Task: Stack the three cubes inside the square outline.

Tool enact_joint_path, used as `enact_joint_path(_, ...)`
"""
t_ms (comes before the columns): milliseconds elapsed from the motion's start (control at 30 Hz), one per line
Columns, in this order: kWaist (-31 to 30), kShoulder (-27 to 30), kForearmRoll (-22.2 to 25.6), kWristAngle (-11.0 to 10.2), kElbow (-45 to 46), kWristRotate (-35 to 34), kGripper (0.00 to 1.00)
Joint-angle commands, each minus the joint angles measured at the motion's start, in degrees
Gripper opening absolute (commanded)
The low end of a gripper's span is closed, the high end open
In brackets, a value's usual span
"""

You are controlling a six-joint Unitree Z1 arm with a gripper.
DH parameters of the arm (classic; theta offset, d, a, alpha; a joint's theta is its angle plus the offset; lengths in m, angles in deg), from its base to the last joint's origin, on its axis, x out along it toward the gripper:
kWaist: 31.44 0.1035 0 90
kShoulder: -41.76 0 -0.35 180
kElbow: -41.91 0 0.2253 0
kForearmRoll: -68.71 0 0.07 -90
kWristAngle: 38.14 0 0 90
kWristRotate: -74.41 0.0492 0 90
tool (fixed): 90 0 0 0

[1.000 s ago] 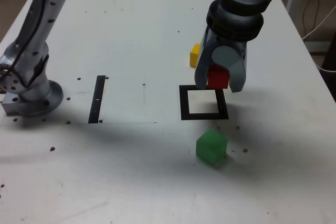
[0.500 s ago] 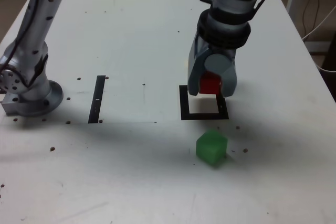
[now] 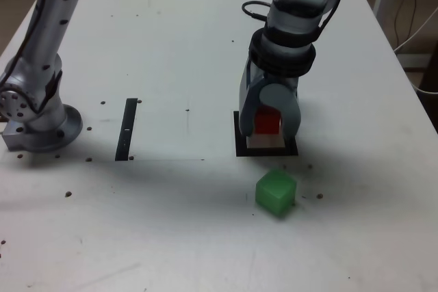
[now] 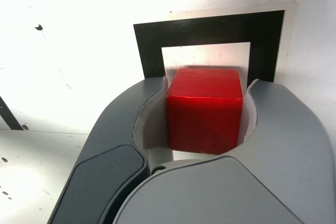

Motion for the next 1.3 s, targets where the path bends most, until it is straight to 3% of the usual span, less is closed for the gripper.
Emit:
enact_joint_path(0, 0.3, 0.4, -1.0, 0.3, 1.0, 0.1, 0.31)
enact_joint_path(333, 0.8, 0.3, -3.1, 0.8, 3.1, 0.1, 0.34)
enact_joint_path(433, 0.9, 0.3, -3.7, 1.1, 3.7, 0.4, 0.50)
enact_joint_path(533, 1.1, 0.3, -4.5, 1.6, 4.4, 0.8, 0.78)
enact_joint_path(633, 1.2, 0.3, -5.0, 1.8, 5.0, 1.0, 0.91)
enact_joint_path(1000, 1.4, 1.1, -5.8, 2.0, 6.1, 1.0, 0.99)
enact_joint_path(1267, 1.4, 4.8, -4.4, 0.0, 6.3, 0.5, 0.99)
